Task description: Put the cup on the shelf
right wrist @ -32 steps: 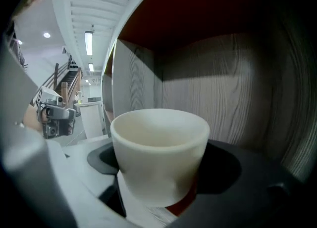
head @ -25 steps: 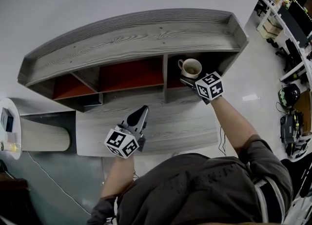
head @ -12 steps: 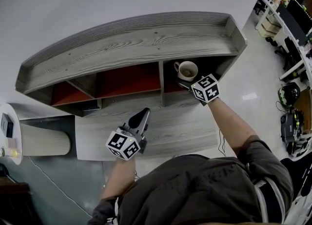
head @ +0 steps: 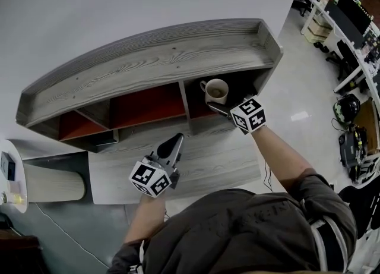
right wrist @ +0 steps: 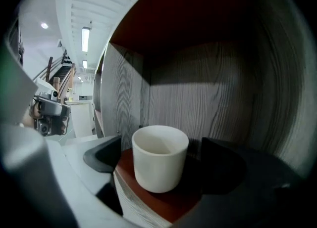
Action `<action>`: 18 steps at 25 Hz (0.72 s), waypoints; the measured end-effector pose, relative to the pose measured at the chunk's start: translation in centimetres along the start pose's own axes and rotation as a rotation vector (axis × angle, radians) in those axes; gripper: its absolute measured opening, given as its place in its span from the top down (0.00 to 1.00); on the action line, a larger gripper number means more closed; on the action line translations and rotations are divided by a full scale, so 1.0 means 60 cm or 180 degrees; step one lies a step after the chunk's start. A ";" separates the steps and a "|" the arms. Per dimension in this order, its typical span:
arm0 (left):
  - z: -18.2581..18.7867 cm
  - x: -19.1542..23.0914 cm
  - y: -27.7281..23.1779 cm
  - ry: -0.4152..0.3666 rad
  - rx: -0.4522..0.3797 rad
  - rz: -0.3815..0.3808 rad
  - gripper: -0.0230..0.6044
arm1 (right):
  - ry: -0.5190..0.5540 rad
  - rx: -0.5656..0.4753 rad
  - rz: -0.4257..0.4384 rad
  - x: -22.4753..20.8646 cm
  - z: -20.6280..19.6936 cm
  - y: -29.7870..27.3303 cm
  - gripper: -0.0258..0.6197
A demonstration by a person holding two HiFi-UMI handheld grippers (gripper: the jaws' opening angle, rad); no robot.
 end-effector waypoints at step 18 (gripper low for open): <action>-0.015 -0.201 -0.195 -0.0038 0.0119 -0.1341 0.96 | -0.0288 -0.0439 -0.0518 -0.027 -0.010 0.360 0.62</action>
Point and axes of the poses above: the fingertips, and each gripper's own axes: y backward along the fingers, x to its left, z out of its top, the point moved 6 cm from there along y, backward along the fingers, and after that the axes turned 5 degrees about -y, right-handed, at the moved point
